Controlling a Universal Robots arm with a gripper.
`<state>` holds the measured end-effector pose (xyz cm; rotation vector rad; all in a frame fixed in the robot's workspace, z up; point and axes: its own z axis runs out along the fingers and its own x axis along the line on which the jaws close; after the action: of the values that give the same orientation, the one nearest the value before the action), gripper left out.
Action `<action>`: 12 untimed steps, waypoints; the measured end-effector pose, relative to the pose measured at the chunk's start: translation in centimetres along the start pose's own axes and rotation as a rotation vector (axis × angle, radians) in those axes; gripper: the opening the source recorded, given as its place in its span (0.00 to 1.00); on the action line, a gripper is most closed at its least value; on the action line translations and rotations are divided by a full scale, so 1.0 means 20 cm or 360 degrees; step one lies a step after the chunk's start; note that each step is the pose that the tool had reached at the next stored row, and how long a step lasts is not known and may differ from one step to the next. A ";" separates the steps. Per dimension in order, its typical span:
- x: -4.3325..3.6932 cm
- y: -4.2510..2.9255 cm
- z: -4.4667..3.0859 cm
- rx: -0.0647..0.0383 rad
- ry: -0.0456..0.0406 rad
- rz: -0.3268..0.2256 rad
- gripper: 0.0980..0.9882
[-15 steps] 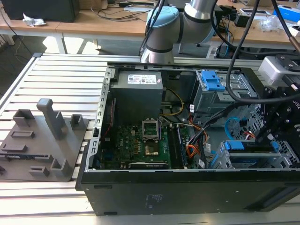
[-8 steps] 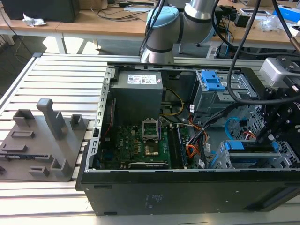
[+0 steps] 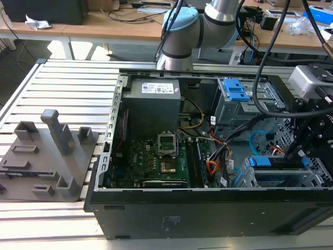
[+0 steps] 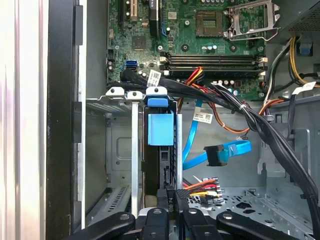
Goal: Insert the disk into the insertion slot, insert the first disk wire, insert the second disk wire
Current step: 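Insert the first disk wire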
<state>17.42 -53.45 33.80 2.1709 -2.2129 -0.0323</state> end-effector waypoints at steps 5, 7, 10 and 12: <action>0.001 -0.001 0.018 0.0000 0.0001 0.0000 0.09; 0.001 -0.001 0.019 0.0000 0.0000 0.0000 0.09; 0.001 -0.001 0.022 0.0000 -0.0002 0.0000 0.17; 0.001 0.000 0.004 0.0000 0.0000 0.0000 0.17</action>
<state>17.42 -53.48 33.72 2.1709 -2.2129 -0.0322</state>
